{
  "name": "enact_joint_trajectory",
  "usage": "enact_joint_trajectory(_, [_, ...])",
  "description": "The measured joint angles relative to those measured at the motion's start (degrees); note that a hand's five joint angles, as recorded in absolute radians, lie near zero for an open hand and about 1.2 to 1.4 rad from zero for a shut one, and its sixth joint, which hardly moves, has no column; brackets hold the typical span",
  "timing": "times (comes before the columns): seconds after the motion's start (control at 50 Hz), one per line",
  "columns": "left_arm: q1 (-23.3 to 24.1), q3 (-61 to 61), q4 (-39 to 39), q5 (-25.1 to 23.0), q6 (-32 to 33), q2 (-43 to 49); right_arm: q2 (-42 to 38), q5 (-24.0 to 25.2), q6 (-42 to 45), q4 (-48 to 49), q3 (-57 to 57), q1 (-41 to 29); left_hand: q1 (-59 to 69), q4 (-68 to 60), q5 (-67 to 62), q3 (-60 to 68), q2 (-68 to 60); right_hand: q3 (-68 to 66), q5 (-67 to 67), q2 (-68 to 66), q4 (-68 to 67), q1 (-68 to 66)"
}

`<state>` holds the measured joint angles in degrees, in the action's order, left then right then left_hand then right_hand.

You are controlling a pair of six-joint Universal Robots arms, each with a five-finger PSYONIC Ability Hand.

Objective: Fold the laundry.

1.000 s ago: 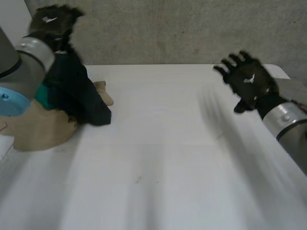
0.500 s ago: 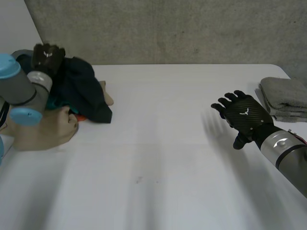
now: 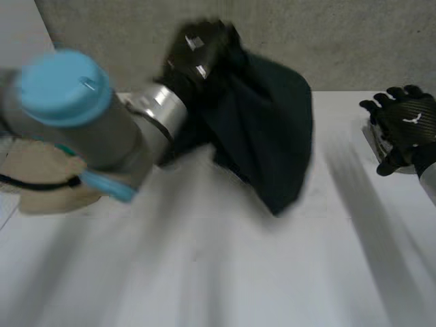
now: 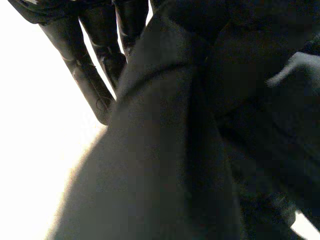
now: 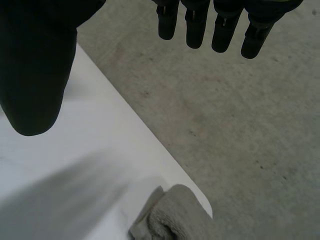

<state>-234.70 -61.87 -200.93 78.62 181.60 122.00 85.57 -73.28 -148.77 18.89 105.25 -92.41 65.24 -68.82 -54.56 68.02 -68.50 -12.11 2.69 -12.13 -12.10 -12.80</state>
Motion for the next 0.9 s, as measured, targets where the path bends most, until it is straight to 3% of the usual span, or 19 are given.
enact_joint_trajectory(0.02, [0.6,-0.2,0.6,0.0,0.3,0.9,0.1,0.0,-0.3,0.0,0.0,0.3,-0.7,0.9,0.4,-0.8,1.3,0.0,0.0,0.0,0.0,0.0])
enact_joint_trajectory(0.1, [3.1,-0.5,5.5,0.5,3.9,6.6,0.2,0.1,-1.5,-0.3,0.0,1.9,-25.0,25.5,21.3,-24.4,26.0,0.0,0.0,0.0,0.0,0.0])
enact_joint_trajectory(0.14, [3.9,-0.5,8.7,0.9,7.0,9.0,0.2,0.2,-1.8,-0.5,-0.1,2.4,-42.2,43.1,39.1,-41.8,43.0,0.0,0.0,0.0,0.0,0.0])
enact_joint_trajectory(0.2, [4.4,-0.5,12.7,1.7,11.6,10.5,0.1,0.1,-1.9,-0.6,-0.1,2.7,-47.9,51.4,47.4,-50.0,50.7,0.0,0.0,0.0,0.0,0.0])
enact_joint_trajectory(0.36, [4.1,-4.1,17.8,4.4,17.1,3.8,0.1,-0.1,-1.7,-3.7,-0.7,2.5,-48.8,53.2,50.0,-52.1,52.6,0.0,0.0,0.0,0.0,0.0])
enact_joint_trajectory(0.46, [3.5,-10.8,17.7,5.8,17.3,-3.1,0.0,0.2,-1.6,-12.7,-2.7,1.8,-48.8,53.2,50.0,-52.1,52.6,0.0,0.0,0.0,0.0,0.0])
enact_joint_trajectory(0.6, [3.4,-19.0,16.2,6.2,16.9,-5.8,-1.3,1.5,-1.7,-22.6,-6.0,-0.8,-48.8,53.2,50.0,-52.1,52.6,0.0,0.0,0.0,0.0,0.0])
enact_joint_trajectory(0.74, [6.0,-25.1,8.4,6.0,16.8,-6.2,-9.5,3.1,-1.3,-24.5,-11.7,-3.1,-48.6,52.7,48.4,-51.9,52.3,0.0,0.0,0.0,0.0,0.0])
enact_joint_trajectory(0.9, [12.8,-29.6,-2.4,5.9,17.1,-7.4,-22.8,7.0,3.0,-23.8,-21.9,-3.5,-48.7,52.6,48.0,-52.0,52.2,0.0,0.0,0.0,0.0,0.0])
